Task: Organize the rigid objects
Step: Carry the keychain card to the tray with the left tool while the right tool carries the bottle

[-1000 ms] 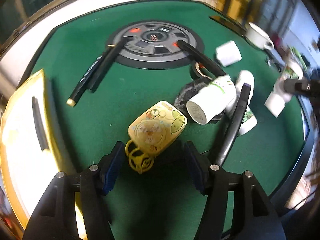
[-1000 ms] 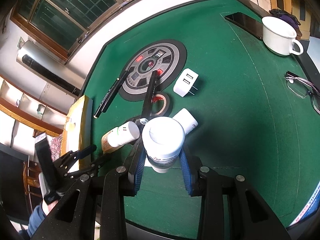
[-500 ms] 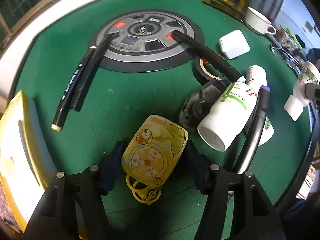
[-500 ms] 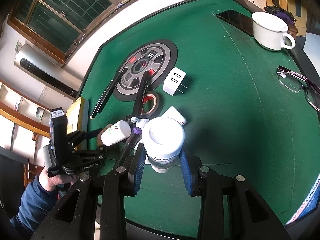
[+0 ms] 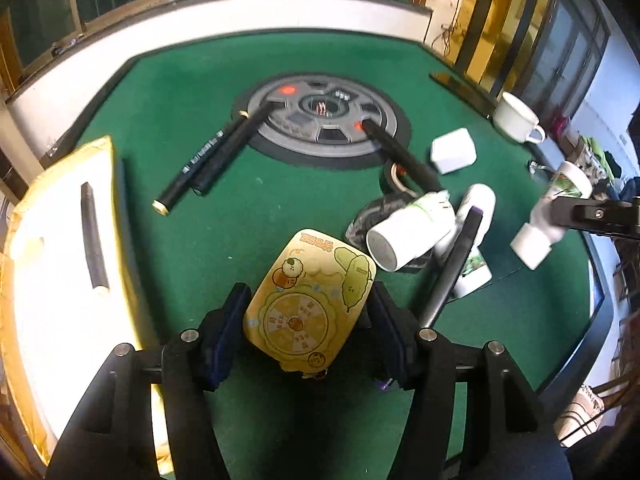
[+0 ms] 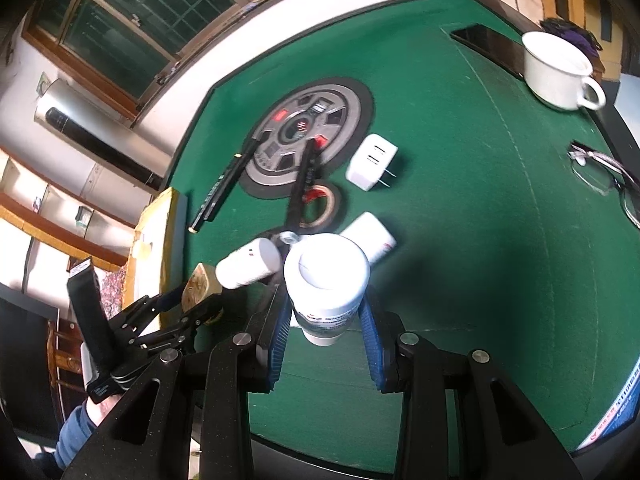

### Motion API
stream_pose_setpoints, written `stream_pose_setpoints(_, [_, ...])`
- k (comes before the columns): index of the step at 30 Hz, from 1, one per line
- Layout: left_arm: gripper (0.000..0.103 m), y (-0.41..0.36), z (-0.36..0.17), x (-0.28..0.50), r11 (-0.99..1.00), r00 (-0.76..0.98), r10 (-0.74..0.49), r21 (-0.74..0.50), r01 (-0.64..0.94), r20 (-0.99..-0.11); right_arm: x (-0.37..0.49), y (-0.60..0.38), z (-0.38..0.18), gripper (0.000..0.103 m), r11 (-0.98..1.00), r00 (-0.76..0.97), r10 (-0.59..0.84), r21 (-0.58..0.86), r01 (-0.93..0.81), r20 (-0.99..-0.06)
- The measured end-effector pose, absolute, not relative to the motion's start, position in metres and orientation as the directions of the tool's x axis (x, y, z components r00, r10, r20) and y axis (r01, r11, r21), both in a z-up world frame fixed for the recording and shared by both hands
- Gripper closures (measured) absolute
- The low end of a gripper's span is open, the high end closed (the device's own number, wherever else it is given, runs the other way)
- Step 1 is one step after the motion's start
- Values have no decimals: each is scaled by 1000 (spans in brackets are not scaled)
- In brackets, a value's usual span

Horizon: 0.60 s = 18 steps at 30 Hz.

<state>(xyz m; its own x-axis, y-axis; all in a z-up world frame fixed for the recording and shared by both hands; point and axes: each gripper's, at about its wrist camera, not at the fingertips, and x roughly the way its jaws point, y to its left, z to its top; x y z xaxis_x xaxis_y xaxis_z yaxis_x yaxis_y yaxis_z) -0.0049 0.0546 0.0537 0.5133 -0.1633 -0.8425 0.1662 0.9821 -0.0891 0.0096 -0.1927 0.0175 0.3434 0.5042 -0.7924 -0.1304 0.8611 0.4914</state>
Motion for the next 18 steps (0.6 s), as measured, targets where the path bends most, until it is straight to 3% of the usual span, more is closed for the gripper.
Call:
stream_pose_setpoints(10, [45, 90, 104, -30, 987, 615, -159, -121, 103, -772, 5, -148, 44, 72, 833, 344, 553, 496, -245, -759])
stream_pose_setpoints(13, [51, 109, 113, -39, 991, 641, -131, -115, 67, -756, 3, -127, 49, 72, 819, 329, 571, 498, -285, -752])
stream_pose_setpoints(15, [61, 123, 116, -45, 993, 647, -113, -116, 39, -754, 2, -113, 51, 72, 811, 317, 580, 495, -311, -751])
stream_pose_setpoints(18, [63, 145, 116, -53, 994, 653, -82, -112, -4, -753, 0, -88, 54, 72, 794, 293, 596, 494, -354, -747])
